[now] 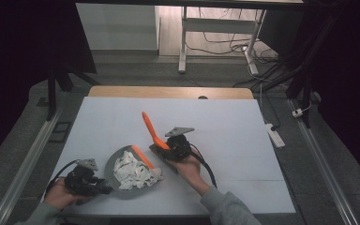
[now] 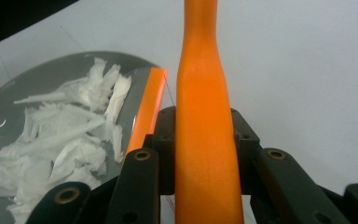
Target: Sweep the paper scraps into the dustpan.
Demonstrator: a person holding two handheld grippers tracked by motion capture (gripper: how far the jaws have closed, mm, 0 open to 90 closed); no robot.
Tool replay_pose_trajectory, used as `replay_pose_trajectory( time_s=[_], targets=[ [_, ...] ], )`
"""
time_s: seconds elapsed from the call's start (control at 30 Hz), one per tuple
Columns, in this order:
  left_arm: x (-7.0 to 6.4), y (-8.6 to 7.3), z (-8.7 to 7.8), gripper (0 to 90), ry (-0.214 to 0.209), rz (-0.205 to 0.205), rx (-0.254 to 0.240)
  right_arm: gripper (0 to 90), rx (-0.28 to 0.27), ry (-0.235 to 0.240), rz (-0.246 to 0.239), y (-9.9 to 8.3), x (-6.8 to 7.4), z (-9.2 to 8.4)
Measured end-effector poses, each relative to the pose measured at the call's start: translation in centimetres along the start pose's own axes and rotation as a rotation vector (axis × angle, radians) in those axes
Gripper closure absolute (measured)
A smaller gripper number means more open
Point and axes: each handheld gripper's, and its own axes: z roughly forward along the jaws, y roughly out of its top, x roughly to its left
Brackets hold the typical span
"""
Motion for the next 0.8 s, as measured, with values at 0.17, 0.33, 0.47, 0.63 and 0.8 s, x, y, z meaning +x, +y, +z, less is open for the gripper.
replay_pose_trajectory(
  time_s=[0.17,0.33,0.47,0.63,0.8],
  targets=[
    [-0.2,0.2,0.1,61.7,0.0,0.003,0.002,70.5,-0.006,0.016,0.006,-0.1,1.2,0.6],
    [-0.3,0.3,0.2,61.7,-0.001,0.007,0.003,70.5,-0.014,0.072,0.015,0.0,2.7,1.4],
    [-0.3,0.3,0.2,61.7,-0.001,0.007,0.004,70.5,-0.036,0.129,0.011,0.6,4.2,1.8],
    [-0.4,0.3,0.2,61.7,-0.001,0.007,-0.001,70.5,-0.074,0.172,-0.002,1.6,5.2,1.7],
    [-0.3,0.3,0.2,61.7,-0.001,0.006,-0.007,70.5,-0.107,0.141,-0.013,2.0,4.9,0.8]
  ],
)
